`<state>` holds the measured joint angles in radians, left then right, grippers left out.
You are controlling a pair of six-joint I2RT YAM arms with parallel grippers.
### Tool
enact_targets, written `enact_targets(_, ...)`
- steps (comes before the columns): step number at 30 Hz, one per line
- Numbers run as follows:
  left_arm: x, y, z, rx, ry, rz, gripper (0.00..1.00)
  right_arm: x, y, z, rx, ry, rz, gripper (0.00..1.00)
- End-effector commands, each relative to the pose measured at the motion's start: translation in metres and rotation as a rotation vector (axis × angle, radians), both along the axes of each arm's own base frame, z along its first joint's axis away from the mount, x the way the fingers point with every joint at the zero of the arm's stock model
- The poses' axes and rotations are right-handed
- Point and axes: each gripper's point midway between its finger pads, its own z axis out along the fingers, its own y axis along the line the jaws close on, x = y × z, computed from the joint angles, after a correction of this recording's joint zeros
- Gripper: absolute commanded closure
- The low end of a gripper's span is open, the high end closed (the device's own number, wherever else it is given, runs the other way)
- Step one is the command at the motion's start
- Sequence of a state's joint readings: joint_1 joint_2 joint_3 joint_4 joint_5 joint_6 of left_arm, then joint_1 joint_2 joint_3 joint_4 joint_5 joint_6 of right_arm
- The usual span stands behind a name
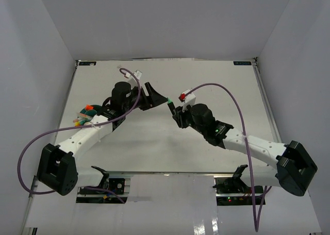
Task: Sort the stationery into containers
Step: Pick up the pen from the center of the board.
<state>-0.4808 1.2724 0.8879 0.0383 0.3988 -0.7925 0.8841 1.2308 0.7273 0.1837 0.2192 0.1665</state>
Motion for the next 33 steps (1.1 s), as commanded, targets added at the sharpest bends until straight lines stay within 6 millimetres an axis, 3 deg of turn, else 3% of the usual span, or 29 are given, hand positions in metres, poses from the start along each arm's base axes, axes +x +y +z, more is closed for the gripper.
enact_targets(1,0.013,-0.012,0.022,-0.018,-0.054,0.031,0.25,0.004,0.003,0.024,0.078,-0.065,-0.02,0.92)
enact_targets(7,0.014,-0.025,0.015,0.005,-0.048,0.018,0.27,-0.001,0.006,0.04,0.127,-0.09,-0.001,0.92)
enact_targets(15,0.013,-0.038,0.002,0.026,-0.023,0.0,0.35,-0.003,0.007,0.045,0.136,-0.097,0.015,0.92)
enact_targets(22,0.011,-0.046,0.018,0.012,-0.085,-0.034,0.61,-0.005,0.007,0.046,0.146,-0.097,0.018,0.92)
enact_targets(29,0.007,-0.051,0.017,0.005,-0.102,-0.063,0.74,-0.006,0.006,0.049,0.155,-0.103,0.022,0.92)
enact_targets(31,0.005,-0.052,0.018,0.003,-0.115,-0.075,0.79,-0.008,0.006,0.05,0.156,-0.106,0.029,0.9)
enact_targets(33,0.003,-0.052,0.019,0.001,-0.134,-0.088,0.84,-0.01,0.007,0.05,0.151,-0.105,0.047,0.81)
